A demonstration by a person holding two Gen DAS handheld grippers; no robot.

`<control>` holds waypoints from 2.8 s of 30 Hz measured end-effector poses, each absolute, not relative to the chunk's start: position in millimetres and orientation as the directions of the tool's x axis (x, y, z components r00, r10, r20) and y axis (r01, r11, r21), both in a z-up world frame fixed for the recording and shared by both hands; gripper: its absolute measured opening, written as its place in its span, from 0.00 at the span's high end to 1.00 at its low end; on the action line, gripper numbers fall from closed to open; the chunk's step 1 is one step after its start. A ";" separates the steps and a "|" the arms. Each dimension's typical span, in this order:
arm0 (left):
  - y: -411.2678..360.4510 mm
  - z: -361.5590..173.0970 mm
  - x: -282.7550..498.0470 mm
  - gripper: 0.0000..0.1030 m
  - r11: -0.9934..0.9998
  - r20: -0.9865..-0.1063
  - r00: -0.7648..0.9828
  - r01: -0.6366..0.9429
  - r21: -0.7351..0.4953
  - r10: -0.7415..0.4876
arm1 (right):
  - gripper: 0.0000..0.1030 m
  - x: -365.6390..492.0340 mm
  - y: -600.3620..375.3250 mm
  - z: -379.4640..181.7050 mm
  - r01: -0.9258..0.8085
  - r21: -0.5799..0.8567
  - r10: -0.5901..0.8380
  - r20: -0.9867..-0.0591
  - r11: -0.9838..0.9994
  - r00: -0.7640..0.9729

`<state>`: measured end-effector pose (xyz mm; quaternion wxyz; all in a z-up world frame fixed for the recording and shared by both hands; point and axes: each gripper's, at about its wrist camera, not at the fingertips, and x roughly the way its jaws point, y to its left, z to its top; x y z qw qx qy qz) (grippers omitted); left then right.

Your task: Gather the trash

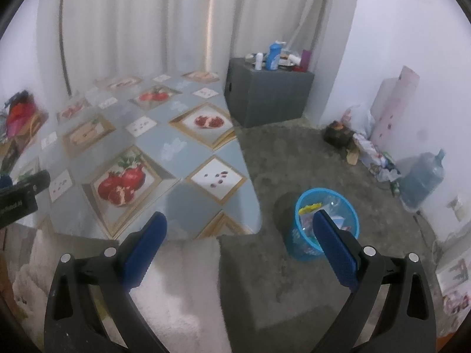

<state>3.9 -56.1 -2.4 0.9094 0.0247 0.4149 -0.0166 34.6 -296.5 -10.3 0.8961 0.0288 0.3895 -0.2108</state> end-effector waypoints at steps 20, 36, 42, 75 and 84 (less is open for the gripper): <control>-58.0 -6.0 4.1 0.05 0.997 -0.766 0.642 0.062 0.038 -0.011 | 0.08 35.4 -290.6 -15.9 0.397 -0.108 -0.347 -0.718 0.912 0.604; -63.3 -7.1 3.0 0.05 0.995 -0.771 0.637 0.090 0.046 -0.022 | 0.08 31.1 -296.7 -15.0 0.407 -0.098 -0.347 -0.719 0.908 0.602; -63.8 -6.8 2.1 0.05 0.995 -0.771 0.637 0.090 0.047 -0.021 | 0.08 31.1 -296.2 -14.9 0.409 -0.097 -0.348 -0.718 0.907 0.602; -64.8 -6.5 1.3 0.05 0.995 -0.770 0.638 0.088 0.047 -0.020 | 0.08 31.1 -297.2 -12.4 0.410 -0.090 -0.344 -0.720 0.908 0.603; -66.1 -6.6 1.1 0.05 0.995 -0.769 0.639 0.089 0.047 -0.021 | 0.08 31.0 -297.2 -12.3 0.410 -0.090 -0.343 -0.720 0.908 0.603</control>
